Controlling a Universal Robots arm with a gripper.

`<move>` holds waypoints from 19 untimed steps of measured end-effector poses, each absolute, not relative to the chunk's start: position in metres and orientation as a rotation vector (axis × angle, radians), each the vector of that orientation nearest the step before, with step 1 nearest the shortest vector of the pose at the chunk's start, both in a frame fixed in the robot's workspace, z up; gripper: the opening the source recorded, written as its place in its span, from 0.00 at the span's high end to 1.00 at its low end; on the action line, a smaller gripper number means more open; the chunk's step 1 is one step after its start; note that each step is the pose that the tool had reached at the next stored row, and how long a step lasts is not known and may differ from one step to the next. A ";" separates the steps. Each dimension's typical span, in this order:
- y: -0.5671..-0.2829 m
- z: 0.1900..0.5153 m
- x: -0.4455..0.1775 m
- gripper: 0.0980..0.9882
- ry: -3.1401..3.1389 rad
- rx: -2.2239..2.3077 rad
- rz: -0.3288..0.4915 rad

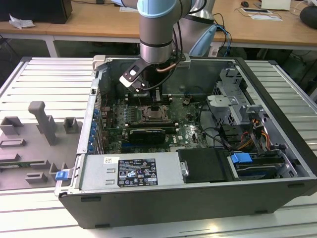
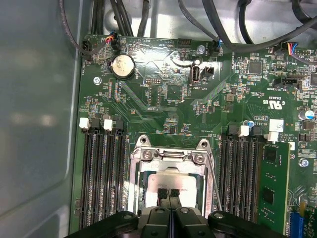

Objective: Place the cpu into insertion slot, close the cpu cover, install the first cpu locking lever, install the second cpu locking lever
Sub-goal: 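Install the first cpu locking lever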

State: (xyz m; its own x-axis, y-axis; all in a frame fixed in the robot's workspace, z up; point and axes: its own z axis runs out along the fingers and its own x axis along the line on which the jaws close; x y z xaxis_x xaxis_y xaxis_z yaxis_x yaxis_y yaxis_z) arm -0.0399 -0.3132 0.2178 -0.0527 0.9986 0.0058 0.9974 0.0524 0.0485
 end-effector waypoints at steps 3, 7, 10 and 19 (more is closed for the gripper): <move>-0.313 0.218 -0.040 1.00 2.257 2.142 0.061; -0.313 0.218 -0.040 1.00 2.257 2.142 0.061; -0.313 0.219 -0.040 1.00 2.257 2.141 0.059; -0.313 0.229 -0.040 1.00 2.255 2.140 0.056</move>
State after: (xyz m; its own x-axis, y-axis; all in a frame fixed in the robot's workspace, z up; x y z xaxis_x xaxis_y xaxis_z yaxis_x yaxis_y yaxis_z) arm -0.0399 -0.3132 0.2286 -0.0527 0.9986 0.0015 0.9974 0.0525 0.0484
